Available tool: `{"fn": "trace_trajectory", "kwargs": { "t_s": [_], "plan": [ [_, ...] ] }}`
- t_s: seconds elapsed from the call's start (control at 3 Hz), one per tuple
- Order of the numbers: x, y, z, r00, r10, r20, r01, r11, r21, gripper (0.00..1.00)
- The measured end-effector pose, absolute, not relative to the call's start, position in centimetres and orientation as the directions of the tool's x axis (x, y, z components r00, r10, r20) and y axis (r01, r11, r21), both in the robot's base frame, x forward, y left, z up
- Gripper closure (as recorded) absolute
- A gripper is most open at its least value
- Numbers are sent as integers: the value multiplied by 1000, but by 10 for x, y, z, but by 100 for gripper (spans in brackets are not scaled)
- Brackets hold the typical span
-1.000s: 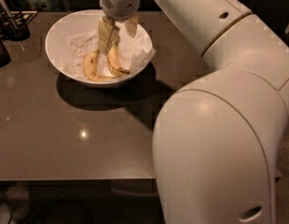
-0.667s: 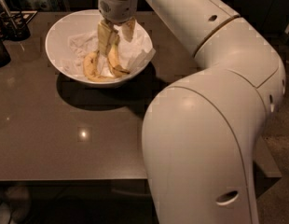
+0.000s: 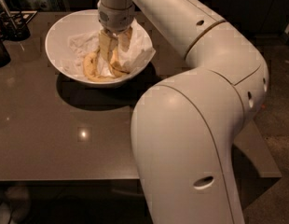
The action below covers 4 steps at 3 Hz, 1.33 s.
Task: Pick banana from white bowl
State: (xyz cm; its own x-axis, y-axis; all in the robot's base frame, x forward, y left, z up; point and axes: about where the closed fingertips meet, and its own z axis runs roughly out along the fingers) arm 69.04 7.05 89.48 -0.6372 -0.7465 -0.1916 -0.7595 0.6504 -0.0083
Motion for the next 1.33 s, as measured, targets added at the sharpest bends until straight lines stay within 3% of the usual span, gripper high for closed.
{"fn": "trace_trajectory", "kwargs": {
  "t_s": [1.33],
  "plan": [
    [697, 77, 838, -651, -753, -92, -758, 650, 49, 45]
  ]
}}
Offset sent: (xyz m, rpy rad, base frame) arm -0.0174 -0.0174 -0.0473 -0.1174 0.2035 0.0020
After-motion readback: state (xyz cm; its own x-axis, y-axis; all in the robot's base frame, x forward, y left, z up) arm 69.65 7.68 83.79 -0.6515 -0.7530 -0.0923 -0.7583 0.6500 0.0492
